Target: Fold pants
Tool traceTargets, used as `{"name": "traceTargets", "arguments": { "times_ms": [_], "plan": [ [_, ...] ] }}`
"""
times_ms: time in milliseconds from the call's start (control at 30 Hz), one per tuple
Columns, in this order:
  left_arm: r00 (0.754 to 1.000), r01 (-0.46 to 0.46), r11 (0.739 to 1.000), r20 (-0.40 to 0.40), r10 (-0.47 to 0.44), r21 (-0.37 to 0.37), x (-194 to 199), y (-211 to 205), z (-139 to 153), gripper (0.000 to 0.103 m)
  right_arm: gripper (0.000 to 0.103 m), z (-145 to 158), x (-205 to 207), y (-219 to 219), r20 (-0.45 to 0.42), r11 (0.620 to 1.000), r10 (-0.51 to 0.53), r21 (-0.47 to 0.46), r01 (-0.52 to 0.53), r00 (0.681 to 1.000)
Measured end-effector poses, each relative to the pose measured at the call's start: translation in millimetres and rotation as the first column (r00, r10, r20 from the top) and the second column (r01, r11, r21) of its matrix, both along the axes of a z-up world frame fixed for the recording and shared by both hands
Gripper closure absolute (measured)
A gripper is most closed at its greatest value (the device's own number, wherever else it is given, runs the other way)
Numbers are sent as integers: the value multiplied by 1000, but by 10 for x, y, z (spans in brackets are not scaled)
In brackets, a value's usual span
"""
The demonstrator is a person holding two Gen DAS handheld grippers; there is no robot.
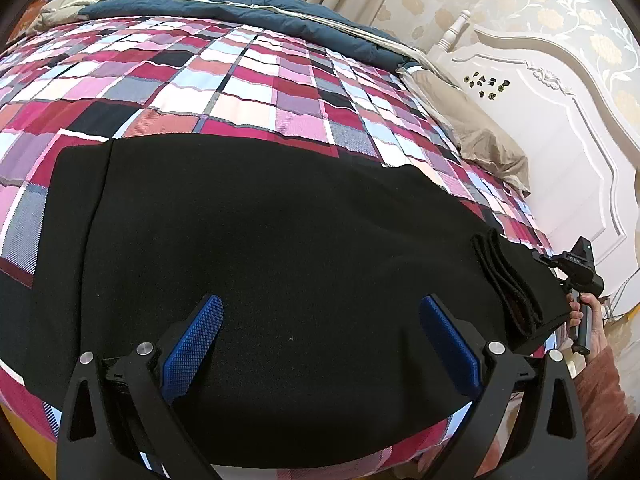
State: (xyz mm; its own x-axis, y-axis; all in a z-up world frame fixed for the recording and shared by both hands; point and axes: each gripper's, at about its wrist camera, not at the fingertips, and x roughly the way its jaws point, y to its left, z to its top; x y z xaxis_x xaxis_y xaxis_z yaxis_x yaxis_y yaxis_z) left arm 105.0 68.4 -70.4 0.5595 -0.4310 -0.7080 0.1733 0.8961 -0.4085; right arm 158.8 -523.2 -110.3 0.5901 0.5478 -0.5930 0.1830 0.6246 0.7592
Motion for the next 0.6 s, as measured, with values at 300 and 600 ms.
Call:
{"name": "traceTargets", "arguments": {
  "times_ms": [300,600],
  "plan": [
    [1000,-5,1000,1,5,-14,-10,12,-2,5,58,38,-653,21,33,996,63,66,-65,997],
    [1000,-6,1000,3,6,-21,-19,10,0,5,76,-22,-979,84,19,998,64,-18,-64,998]
  ]
}}
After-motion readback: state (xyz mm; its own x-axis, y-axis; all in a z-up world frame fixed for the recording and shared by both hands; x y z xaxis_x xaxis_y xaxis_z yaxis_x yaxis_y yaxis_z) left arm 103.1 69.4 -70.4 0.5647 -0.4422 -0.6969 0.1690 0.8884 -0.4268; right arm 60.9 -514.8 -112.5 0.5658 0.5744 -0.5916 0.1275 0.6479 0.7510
